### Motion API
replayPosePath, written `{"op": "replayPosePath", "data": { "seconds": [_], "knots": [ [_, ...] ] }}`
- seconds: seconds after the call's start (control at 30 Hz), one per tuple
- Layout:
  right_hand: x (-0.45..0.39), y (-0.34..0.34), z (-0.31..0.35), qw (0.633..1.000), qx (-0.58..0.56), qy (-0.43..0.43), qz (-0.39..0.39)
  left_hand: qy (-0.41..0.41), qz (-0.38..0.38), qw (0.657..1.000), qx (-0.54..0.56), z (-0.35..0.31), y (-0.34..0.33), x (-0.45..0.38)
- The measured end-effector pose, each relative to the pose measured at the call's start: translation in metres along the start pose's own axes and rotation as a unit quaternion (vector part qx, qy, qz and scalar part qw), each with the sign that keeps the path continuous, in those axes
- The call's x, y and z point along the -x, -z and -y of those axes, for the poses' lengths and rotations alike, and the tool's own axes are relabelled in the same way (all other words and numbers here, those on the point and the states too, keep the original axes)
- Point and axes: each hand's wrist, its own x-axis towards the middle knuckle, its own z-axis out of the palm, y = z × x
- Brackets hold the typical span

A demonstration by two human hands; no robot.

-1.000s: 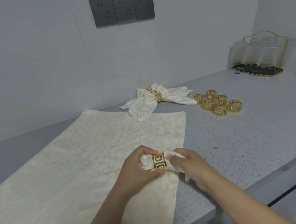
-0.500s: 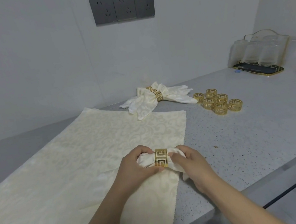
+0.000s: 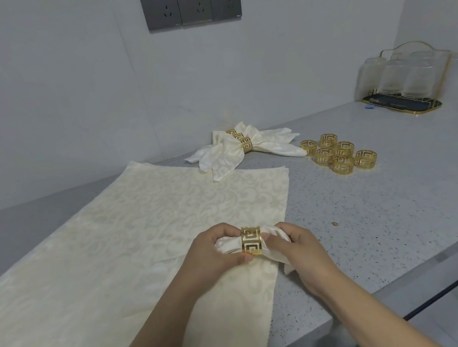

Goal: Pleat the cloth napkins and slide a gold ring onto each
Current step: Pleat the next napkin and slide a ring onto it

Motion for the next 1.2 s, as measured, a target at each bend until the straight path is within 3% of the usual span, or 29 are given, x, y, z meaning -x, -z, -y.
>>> {"op": "replayPosePath", "data": {
  "seconds": [0.23, 0.43, 0.87, 1.2],
  "knots": [
    [-0.006, 0.002, 0.006, 0.995, -0.057, -0.059, 0.052, -0.010, 0.014, 1.000, 0.013, -0.002, -0.001, 0.003],
    [-0.004, 0.000, 0.009, 0.996, -0.045, -0.056, 0.049, -0.050, 0.061, 0.997, -0.004, -0.008, -0.002, 0.007],
    [-0.004, -0.003, -0.001, 0.997, -0.060, -0.038, 0.032, -0.069, -0.026, 0.995, -0.063, -0.005, -0.012, 0.011],
    [-0.007, 0.000, 0.000, 0.988, -0.126, -0.058, 0.073, -0.069, 0.011, 0.997, 0.008, -0.007, -0.004, 0.011]
  ]
}}
